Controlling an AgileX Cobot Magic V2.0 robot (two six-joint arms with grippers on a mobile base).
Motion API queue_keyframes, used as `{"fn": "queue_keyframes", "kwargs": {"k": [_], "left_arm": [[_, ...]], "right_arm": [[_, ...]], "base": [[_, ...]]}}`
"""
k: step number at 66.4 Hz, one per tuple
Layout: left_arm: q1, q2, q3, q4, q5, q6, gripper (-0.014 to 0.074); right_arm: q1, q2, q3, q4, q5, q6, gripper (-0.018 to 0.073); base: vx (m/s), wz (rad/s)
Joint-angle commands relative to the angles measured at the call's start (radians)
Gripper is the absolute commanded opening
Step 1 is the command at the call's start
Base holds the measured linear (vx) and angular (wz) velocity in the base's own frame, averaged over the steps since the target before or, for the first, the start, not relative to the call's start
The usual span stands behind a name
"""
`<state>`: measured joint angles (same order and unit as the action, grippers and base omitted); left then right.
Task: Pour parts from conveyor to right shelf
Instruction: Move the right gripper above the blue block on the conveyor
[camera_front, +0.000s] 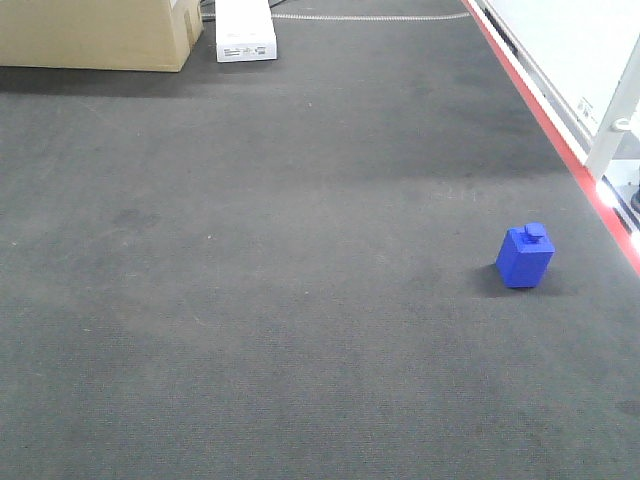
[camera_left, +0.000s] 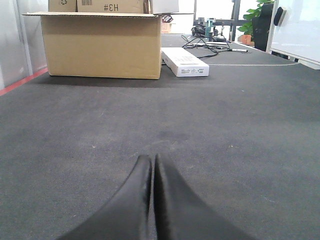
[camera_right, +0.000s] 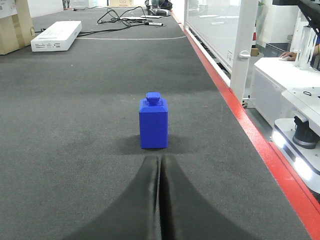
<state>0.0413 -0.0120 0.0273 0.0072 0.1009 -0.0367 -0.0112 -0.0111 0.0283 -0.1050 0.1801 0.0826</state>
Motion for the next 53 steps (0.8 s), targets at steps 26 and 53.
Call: {"fn": "queue_keyframes", "kwargs": {"k": [26,53], "left_arm": [[-0.005,-0.011,-0.020,-0.007,-0.079,-0.008,-0.0006],[-0.005,-0.011,-0.020,-0.007,-0.079,-0.008,-0.0006]], "right_arm": [[-0.002,-0.012,0.008,-0.009,-0.073,-0.009,-0.0005],[-0.002,-0.012,0.008,-0.009,-0.073,-0.009,-0.0005]], "base": [[0.00,0.00],[0.00,0.00]]}}
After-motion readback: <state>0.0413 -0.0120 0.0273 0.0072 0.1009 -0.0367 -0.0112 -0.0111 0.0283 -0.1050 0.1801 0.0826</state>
